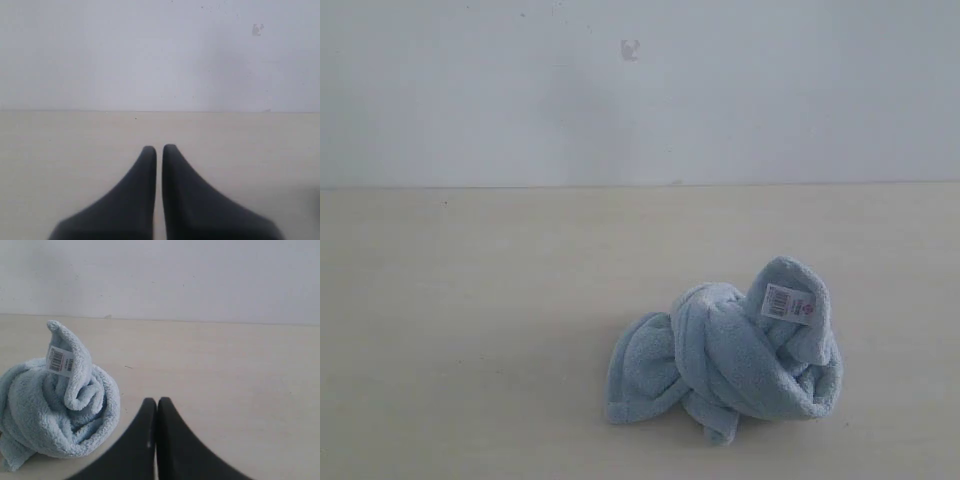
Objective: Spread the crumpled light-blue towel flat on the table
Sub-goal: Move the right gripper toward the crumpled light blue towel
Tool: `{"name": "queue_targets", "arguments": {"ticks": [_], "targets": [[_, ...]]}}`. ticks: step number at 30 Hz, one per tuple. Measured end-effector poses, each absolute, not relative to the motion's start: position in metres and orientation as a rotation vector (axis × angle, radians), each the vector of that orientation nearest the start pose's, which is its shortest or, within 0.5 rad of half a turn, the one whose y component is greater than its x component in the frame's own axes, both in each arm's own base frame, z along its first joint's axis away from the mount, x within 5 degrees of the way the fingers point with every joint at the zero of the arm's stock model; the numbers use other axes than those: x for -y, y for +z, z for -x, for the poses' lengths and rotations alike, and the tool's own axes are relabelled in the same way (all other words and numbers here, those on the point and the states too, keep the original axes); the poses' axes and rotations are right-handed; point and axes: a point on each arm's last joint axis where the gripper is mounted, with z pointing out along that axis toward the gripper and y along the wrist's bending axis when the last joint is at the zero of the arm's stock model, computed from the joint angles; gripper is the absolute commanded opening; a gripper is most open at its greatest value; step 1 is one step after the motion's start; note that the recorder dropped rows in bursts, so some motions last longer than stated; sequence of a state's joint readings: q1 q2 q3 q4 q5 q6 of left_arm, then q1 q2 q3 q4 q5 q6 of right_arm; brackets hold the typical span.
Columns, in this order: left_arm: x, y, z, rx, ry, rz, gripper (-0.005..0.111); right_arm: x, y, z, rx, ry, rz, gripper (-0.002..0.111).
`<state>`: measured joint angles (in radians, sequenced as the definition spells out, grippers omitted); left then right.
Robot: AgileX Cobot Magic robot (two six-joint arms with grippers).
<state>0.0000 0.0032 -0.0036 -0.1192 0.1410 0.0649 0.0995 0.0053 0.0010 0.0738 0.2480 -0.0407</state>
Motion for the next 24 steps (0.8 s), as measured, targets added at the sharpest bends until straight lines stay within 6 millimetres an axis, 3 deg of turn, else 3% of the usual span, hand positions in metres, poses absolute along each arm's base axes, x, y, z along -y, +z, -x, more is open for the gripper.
{"name": "queue_targets", "arguments": {"ticks": [24], "targets": [[0.0015, 0.2015, -0.0564, -1.623, -0.055, 0.03, 0.004, -0.0072, 0.1947, -0.0559, -1.689, 0.157, 0.022, 0.0]]}}
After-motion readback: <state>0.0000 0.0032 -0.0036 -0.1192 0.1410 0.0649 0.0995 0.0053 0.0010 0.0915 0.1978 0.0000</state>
